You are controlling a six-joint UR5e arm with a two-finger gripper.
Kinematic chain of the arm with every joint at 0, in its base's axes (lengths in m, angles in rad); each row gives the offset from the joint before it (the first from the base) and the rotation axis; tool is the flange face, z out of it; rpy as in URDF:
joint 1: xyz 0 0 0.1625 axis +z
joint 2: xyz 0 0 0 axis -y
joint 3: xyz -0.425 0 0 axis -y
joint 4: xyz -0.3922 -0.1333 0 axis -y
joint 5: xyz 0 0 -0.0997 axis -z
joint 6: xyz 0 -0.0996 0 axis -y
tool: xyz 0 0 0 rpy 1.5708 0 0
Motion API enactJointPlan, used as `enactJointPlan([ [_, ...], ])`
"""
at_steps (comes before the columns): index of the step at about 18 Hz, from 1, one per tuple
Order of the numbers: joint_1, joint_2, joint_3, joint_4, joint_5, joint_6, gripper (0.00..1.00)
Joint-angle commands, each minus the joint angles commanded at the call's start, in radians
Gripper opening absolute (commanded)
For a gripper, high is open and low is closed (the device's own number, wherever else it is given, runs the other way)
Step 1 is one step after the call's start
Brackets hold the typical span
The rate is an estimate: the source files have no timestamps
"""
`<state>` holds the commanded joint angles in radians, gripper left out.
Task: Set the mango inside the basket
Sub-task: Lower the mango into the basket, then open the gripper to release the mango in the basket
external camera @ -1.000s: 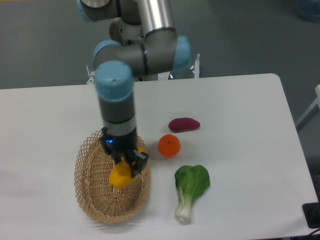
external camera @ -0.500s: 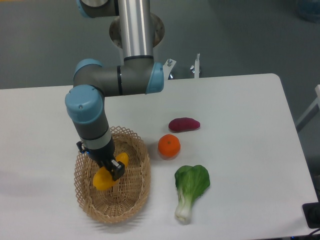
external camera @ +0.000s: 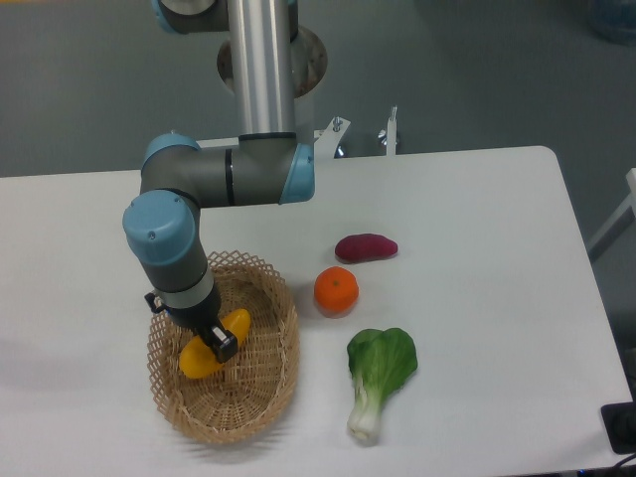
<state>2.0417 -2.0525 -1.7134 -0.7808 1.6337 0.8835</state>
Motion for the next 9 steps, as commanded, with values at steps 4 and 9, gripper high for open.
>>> enactJointPlan([
  [4,0.000,0.003,0.003,0.000,0.002,0.006,0.94],
  [9,0.002,0.023,0.015,-0.003,-0.002,-0.001,1.00],
])
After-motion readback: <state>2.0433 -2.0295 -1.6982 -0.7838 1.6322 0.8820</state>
